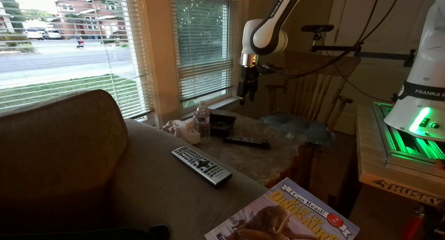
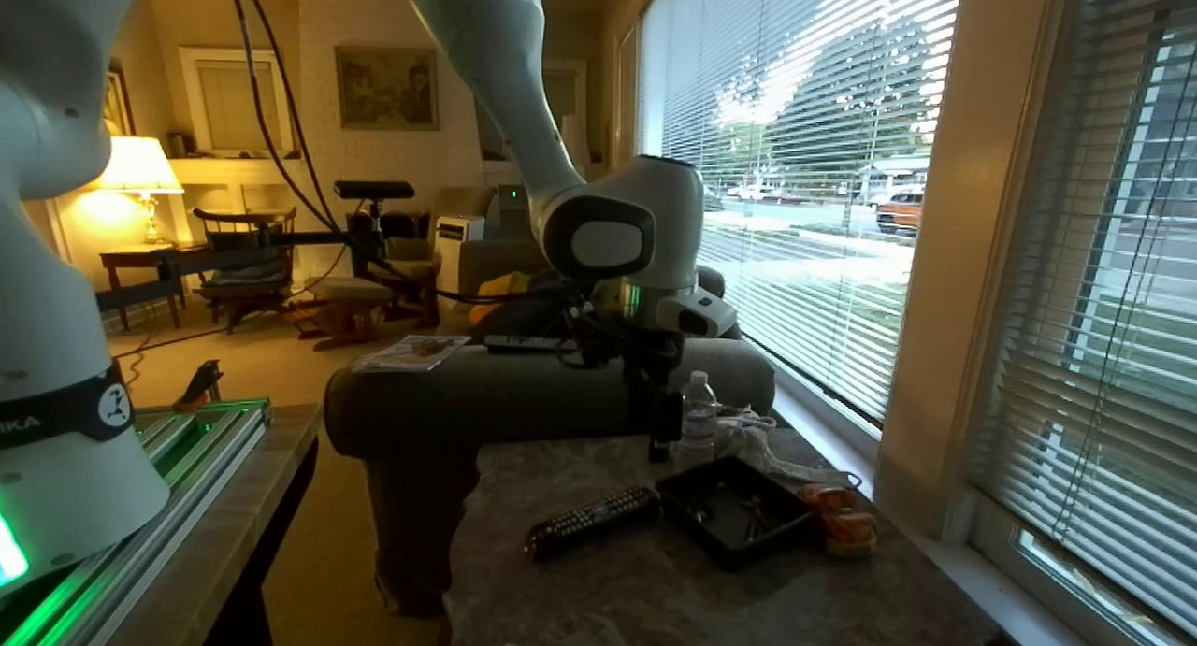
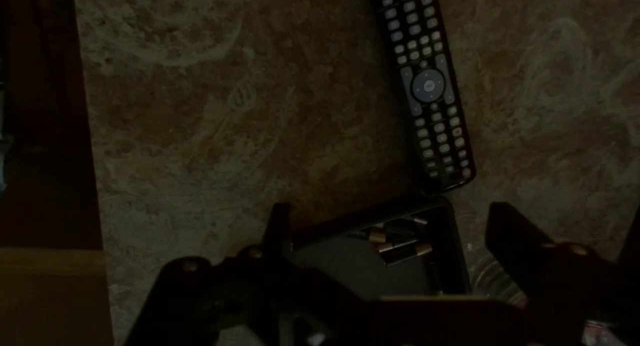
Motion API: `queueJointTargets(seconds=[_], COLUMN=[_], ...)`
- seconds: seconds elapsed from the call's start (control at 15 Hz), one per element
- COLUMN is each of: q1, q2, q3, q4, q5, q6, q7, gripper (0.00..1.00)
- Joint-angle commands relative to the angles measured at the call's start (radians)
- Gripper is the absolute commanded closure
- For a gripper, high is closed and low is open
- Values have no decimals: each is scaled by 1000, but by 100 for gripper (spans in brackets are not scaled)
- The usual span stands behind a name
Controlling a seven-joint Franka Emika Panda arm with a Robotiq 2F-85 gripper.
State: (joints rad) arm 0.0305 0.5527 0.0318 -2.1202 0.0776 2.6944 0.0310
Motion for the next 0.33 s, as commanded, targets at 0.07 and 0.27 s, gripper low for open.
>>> queueJointTargets(seconds=[0.07, 0.27], q1=[10, 14], q2=[-7, -10], q3=[-13, -18], q4=[2, 1], q5=[-14, -17], q6=[-2, -2], q7=[12, 15], gripper=[0, 0])
